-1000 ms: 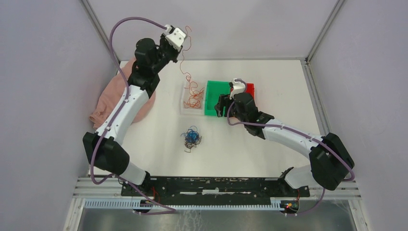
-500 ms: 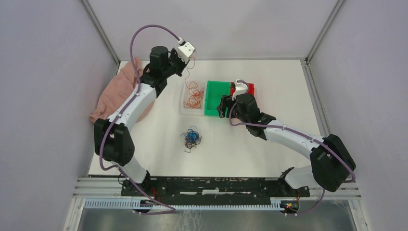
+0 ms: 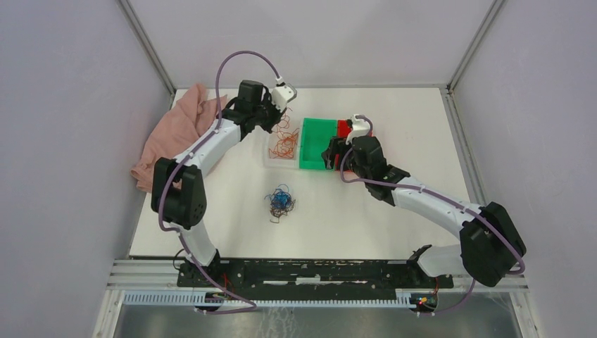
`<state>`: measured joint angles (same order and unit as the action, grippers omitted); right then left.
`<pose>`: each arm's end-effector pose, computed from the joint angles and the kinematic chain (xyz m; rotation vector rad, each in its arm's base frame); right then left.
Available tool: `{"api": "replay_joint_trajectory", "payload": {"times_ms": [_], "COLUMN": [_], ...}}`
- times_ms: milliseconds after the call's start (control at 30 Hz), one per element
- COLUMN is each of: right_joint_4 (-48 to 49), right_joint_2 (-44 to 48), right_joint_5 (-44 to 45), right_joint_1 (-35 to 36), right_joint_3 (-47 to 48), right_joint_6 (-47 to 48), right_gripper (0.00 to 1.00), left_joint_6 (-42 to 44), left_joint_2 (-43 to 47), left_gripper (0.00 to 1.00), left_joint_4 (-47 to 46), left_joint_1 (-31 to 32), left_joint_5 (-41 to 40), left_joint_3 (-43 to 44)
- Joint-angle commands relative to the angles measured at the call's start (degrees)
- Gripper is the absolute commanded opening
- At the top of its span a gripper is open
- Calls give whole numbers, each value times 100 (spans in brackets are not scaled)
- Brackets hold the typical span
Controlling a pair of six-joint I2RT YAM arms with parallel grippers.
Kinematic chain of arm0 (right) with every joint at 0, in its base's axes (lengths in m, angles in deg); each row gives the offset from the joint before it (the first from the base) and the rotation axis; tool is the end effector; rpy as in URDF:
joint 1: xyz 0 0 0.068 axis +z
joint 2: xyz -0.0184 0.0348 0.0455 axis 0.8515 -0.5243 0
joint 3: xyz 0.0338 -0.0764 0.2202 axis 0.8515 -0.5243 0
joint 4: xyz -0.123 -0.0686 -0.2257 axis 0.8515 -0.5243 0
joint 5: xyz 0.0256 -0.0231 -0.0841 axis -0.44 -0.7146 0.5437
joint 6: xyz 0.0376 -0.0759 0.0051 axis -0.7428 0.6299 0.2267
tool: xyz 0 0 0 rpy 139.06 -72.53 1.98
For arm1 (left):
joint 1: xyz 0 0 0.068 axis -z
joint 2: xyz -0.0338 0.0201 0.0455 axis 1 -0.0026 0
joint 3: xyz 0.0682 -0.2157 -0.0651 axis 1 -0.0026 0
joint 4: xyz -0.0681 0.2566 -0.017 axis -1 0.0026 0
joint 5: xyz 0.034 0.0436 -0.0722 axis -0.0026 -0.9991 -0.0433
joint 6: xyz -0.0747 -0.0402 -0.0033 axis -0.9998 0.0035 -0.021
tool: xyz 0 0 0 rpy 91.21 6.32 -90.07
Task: Untangle the cables
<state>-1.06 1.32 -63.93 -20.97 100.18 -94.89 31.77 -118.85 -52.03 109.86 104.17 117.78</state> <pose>0.2858 0.2015 0.2007 -0.0571 1.9984 0.5589 0.4070 -0.1693 0.2250 1.0238 1.9370 -0.2184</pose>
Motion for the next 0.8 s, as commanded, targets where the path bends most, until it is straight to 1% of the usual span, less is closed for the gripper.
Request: {"api": "replay_joint_trajectory", "payload": {"times_ms": [0,133,267,467,567,767], "right_joint_4": [161,151,151,174,211,178], "right_joint_2": [215,250,297,245,206,210], "right_joint_5": [-24,-30,-35,-109,-165,-202], "right_joint_1": [-49,-88,-133,-188,-198,-206], "right_joint_3": [-42,-90,-136,-150,-150,-142], "right_joint_6": [-76,-89,-95,-149,-205,-222], "right_gripper": [71,71,71,71,71,71], "left_joint_6": [-538,-956,-1304,-1669,-1681,-1289], "left_joint_2": [-153,-409,-491,-321,-216,-383], "left_gripper": [3,3,3,3,3,3], "left_joint_4": [44,138,140,58,-121,-341], "left_joint_1": [23,122,219,309,317,293], "left_joint_5": [386,627,783,969,714,-251], "left_joint_3": [319,570,589,431,269,84]}}
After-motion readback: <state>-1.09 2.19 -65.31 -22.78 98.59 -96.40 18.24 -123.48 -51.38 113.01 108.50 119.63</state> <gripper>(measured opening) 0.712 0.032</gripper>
